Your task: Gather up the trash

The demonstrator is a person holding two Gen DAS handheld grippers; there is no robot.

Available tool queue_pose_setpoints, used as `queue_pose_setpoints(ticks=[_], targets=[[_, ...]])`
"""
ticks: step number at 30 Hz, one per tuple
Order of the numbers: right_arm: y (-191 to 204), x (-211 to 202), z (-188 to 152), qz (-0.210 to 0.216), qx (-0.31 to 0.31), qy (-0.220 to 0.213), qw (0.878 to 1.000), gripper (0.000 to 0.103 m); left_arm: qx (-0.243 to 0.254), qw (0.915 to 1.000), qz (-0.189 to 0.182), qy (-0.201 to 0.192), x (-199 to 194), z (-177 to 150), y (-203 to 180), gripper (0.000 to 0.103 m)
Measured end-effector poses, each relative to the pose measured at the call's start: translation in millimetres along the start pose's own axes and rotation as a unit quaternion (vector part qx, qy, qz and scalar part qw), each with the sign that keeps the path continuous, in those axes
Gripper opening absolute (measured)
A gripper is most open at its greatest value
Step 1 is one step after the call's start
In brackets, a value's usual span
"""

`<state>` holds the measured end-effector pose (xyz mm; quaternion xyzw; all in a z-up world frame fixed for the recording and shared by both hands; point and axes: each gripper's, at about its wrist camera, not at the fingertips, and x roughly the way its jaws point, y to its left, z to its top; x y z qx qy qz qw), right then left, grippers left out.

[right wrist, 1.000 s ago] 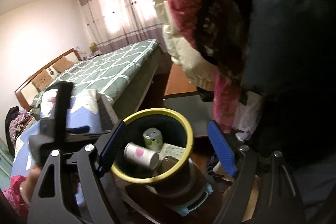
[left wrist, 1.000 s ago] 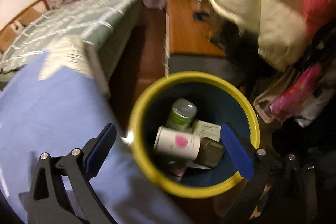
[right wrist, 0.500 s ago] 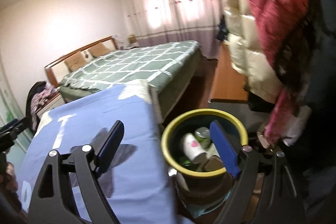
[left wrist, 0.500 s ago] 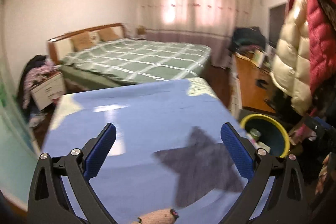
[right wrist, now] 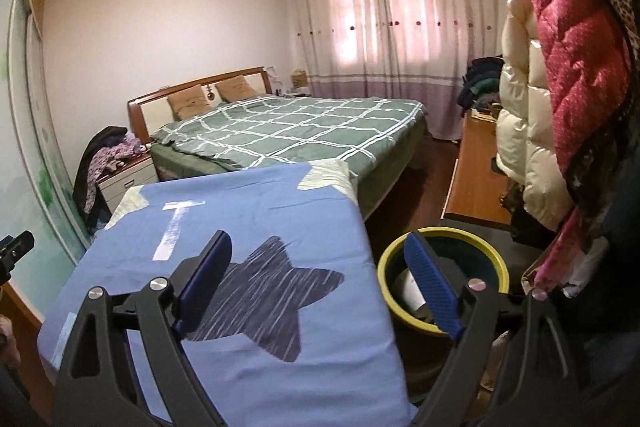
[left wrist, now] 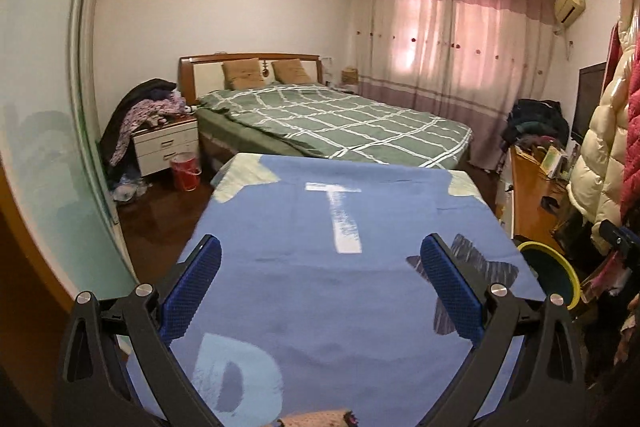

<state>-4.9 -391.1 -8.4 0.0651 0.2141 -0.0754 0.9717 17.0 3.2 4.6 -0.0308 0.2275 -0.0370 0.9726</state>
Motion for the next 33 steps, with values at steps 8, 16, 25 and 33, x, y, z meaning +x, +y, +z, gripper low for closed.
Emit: queue_pose_setpoints(ticks=[8, 16, 25, 33], targets=[[5, -4, -5, 0.008, -0.004, 0.003, 1.0, 0.084, 0.001, 1.0, -0.004, 0.009, -3, -9, -5, 0.098], [1, -7, -3, 0.008, 0.0, -0.003, 1.0, 0.085, 0.008, 0.9999, -0.004, 0.008, -4, -5, -18, 0.098], [0, -7, -3, 0.009, 0.002, -0.003, 1.0, 0.085, 0.006, 0.9999, -0.003, 0.009, -2, -2, -20, 0.098], [2, -6, -3, 0.011, 0.001, -0.001, 1.0, 0.085, 0.004, 0.9999, -0.001, 0.013, 0, -2, -21, 0.098]])
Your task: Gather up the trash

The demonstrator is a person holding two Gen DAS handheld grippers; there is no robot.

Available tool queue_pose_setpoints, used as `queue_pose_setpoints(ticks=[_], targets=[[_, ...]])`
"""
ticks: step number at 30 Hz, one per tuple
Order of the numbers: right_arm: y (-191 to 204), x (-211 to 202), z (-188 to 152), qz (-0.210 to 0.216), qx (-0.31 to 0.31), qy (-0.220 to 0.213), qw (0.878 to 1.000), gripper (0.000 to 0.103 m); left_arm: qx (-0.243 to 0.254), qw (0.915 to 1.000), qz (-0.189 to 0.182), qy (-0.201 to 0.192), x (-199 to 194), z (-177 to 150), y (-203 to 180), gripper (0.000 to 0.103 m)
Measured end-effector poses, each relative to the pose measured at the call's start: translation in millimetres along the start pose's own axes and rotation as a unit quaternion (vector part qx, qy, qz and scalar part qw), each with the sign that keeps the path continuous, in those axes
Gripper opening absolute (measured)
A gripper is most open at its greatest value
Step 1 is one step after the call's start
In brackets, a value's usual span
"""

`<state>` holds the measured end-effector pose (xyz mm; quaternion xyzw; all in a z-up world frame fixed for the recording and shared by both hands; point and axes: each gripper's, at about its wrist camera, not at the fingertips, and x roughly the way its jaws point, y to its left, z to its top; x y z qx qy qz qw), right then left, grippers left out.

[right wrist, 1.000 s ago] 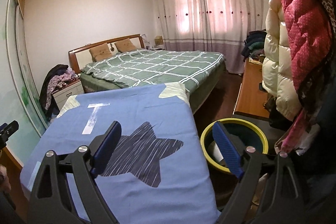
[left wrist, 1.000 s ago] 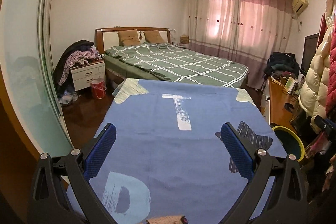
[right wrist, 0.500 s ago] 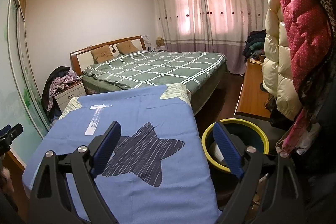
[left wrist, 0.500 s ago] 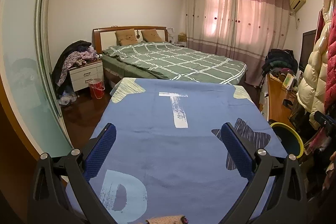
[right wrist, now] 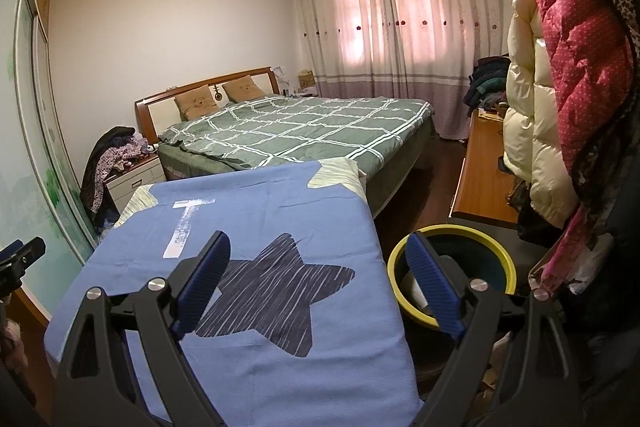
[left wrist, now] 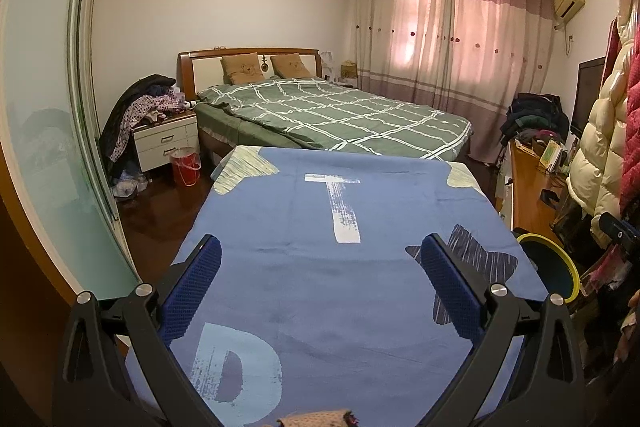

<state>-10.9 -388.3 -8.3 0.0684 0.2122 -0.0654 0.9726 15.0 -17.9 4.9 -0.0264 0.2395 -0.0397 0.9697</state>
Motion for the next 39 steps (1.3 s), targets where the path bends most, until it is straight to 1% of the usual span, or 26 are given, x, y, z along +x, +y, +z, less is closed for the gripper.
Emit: queue_pose_setpoints(ticks=[25, 39], targets=[[-1, 3, 0, 0.005, 0.005, 0.003, 1.0, 0.085, 0.004, 1.0, -0.004, 0.007, 9, -4, -4, 0.098], [2, 7, -2, 0.006, 0.005, 0.006, 1.0, 0.085, 0.008, 0.9999, 0.003, 0.005, 12, -7, -7, 0.098]])
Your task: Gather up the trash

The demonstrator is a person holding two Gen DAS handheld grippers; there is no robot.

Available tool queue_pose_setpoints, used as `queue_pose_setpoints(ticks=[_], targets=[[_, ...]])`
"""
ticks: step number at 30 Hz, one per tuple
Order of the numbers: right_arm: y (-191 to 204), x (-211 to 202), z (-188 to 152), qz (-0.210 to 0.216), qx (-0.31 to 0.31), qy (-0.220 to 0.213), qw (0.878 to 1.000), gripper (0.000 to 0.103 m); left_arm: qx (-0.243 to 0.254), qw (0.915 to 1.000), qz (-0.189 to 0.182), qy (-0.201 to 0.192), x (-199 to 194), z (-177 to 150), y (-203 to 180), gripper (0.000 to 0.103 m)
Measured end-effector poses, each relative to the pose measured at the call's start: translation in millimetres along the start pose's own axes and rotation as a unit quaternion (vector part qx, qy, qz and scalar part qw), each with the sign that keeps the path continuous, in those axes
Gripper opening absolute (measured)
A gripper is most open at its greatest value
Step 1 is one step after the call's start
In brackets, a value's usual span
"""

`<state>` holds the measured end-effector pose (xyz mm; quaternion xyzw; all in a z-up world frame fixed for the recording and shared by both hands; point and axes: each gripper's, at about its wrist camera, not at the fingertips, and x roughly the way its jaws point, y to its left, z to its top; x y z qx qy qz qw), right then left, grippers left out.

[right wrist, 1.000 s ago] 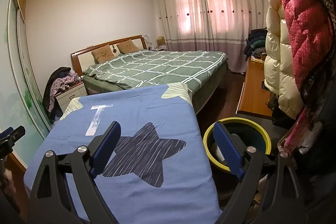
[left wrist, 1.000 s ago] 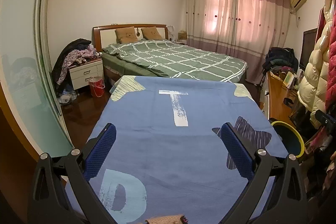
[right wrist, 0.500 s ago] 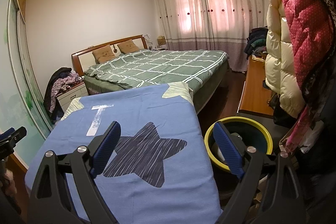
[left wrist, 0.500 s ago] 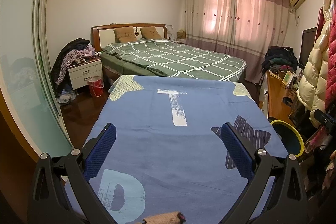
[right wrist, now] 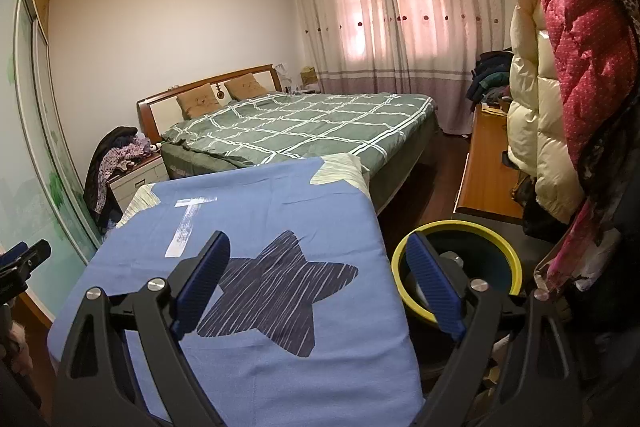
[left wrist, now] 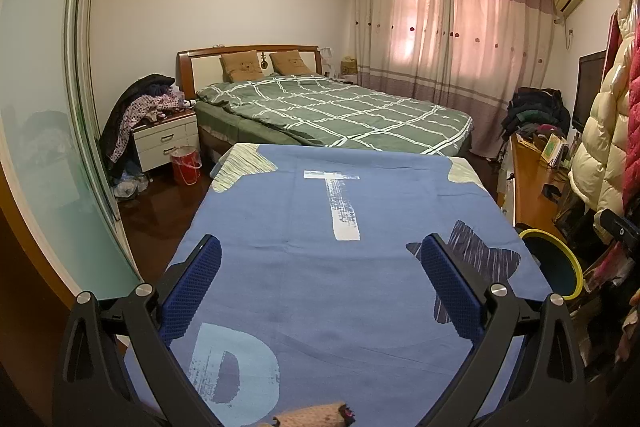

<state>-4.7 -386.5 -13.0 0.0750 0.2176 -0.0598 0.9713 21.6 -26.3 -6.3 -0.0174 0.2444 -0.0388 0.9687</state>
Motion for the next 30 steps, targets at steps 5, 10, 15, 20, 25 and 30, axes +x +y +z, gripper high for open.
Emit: queue_pose_setpoints(ticks=[5, 10, 15, 20, 25, 30], targets=[[1, 1, -1, 0.0, 0.0, 0.001, 1.0, 0.085, 0.001, 1.0, 0.0, 0.0, 2, -2, -1, 0.098], [2, 1, -2, 0.001, 0.0, 0.002, 1.0, 0.085, 0.002, 1.0, -0.001, 0.001, 3, -1, -2, 0.098], [1, 2, -1, 0.0, 0.0, 0.003, 1.0, 0.085, 0.001, 1.0, -0.002, 0.007, 6, -2, -2, 0.098], [1, 5, -2, 0.0, 0.002, 0.006, 1.0, 0.085, 0.003, 0.9999, -0.01, 0.01, 13, -3, -3, 0.098], [1, 24, 5, -0.003, -0.004, 0.003, 1.0, 0.092, -0.002, 0.9998, -0.01, 0.019, 39, 4, 0, 0.098], [10, 100, 19, 0.011, -0.015, 0.042, 0.999, 0.096, -0.002, 0.9973, 0.022, 0.07, 124, 14, 9, 0.098]])
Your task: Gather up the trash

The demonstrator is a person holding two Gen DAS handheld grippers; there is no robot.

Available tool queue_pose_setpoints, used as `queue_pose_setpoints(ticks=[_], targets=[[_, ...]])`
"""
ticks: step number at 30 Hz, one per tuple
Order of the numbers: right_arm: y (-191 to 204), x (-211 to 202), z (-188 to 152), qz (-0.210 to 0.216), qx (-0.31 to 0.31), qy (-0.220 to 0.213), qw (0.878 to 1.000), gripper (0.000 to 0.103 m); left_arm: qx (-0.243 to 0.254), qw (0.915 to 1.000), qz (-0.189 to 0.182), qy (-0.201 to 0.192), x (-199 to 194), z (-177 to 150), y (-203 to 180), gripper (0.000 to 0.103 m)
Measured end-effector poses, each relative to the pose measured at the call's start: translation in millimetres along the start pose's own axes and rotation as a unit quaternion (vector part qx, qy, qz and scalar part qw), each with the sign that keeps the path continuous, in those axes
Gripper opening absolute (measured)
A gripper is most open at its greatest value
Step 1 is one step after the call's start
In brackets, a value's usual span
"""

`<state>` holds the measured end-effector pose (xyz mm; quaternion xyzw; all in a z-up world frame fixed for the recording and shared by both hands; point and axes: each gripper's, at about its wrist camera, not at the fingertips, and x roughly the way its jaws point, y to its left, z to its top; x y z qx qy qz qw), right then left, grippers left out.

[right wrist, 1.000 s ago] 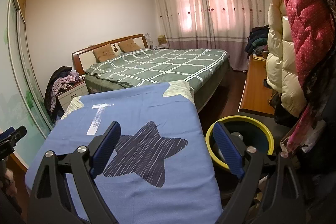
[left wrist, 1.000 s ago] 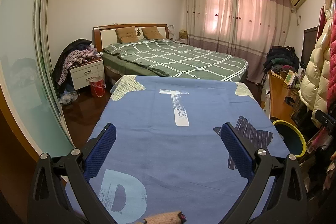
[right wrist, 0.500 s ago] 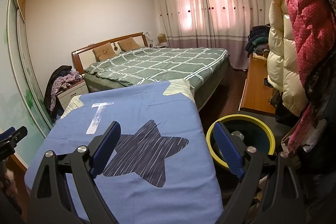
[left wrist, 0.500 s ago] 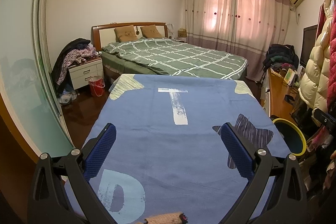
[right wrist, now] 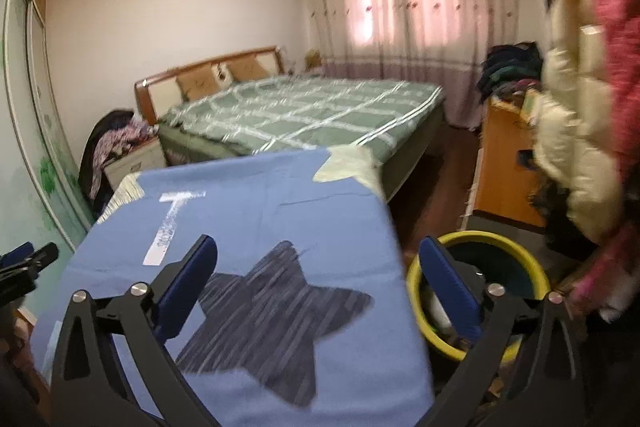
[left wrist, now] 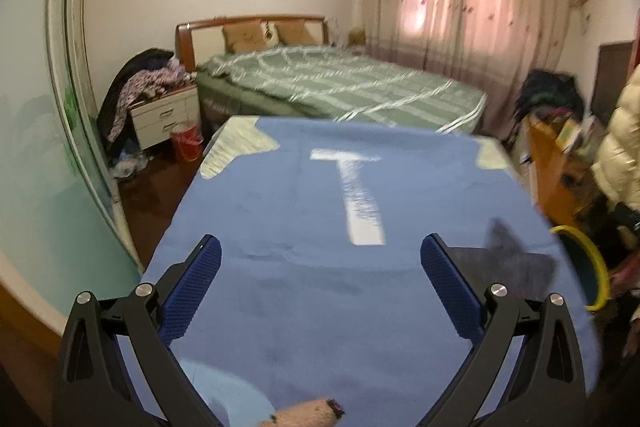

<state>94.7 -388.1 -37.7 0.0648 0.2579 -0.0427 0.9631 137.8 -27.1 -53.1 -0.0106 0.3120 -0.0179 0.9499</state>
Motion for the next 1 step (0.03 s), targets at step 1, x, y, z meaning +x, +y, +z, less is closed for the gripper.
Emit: queue_pose_setpoints(ticks=[1], targets=[[1.4, 17.8, 1.5, 0.005, 0.0, 0.01, 1.0, 0.096, 0.003, 0.9999, 0.003, 0.013, 19.0, 3.7, 0.3, 0.098]])
